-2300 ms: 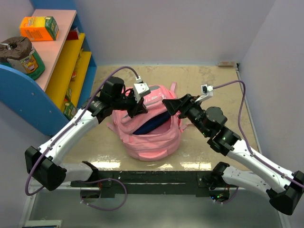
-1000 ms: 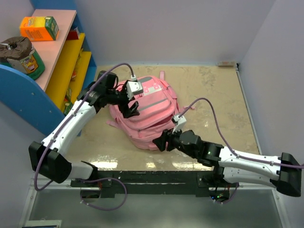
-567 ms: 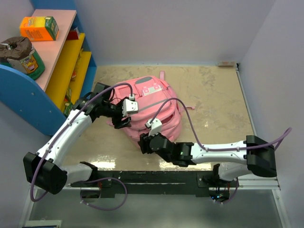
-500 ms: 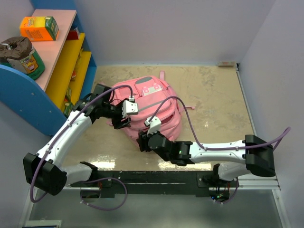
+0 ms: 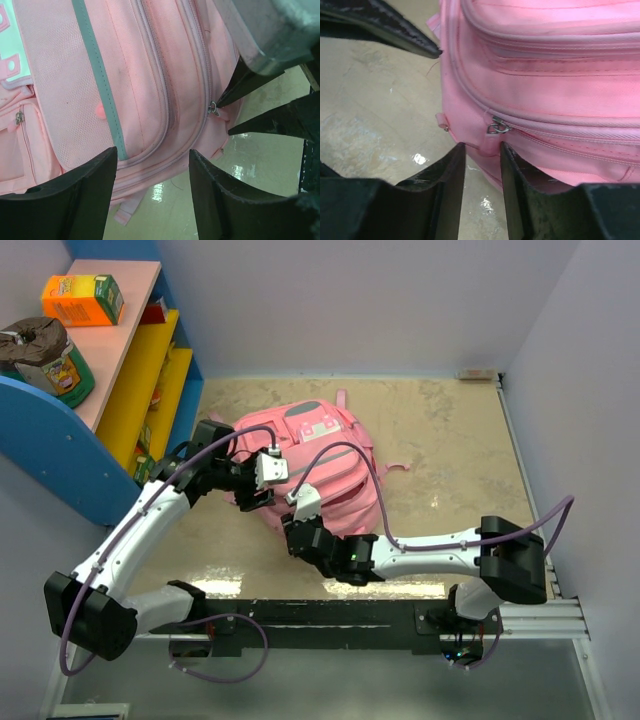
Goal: Pack the student bag
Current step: Zip the student bag at the center of the board.
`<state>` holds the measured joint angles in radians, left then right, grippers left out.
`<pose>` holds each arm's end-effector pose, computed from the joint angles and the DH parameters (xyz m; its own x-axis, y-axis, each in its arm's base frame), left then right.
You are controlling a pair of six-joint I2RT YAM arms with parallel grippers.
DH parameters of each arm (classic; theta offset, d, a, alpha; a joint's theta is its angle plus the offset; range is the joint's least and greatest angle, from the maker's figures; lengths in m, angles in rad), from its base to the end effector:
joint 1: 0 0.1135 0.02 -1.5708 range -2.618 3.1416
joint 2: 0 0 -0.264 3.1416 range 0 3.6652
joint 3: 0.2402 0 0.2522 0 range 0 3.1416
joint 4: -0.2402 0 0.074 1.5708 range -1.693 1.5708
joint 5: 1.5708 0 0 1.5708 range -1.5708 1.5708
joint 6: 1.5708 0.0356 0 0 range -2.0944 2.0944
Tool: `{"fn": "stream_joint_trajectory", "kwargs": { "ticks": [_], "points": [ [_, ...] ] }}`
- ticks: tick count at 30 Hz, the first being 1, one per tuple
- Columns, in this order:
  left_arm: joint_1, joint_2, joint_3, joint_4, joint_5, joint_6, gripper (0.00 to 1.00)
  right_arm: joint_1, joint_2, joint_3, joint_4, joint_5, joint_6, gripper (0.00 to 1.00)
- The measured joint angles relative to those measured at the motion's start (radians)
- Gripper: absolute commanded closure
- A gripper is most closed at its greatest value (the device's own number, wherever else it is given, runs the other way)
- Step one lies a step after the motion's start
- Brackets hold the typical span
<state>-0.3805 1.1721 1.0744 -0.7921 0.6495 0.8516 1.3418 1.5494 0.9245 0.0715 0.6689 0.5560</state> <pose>0.2070 -0.1060 0.3131 0.0133 0.6400 -0.7683 0.9705 0.1769 0.1641 0.0975 0.3211 0.2292 -0.4414 -0.0696 -0.8946 -0.4842 0.8578 0.1722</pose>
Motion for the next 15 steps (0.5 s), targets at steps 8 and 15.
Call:
{"fn": "stream_joint_trajectory", "kwargs": {
  "ticks": [8, 15],
  "points": [
    [0.001, 0.001, -0.004, 0.002, 0.023, -0.003, 0.33, 0.002, -0.016, 0.006, -0.056, 0.070, 0.011, 1.00],
    [0.000, 0.020, -0.019, 0.008, 0.089, -0.003, 0.32, 0.005, -0.145, -0.064, -0.051, 0.064, 0.045, 1.00]
  ]
}}
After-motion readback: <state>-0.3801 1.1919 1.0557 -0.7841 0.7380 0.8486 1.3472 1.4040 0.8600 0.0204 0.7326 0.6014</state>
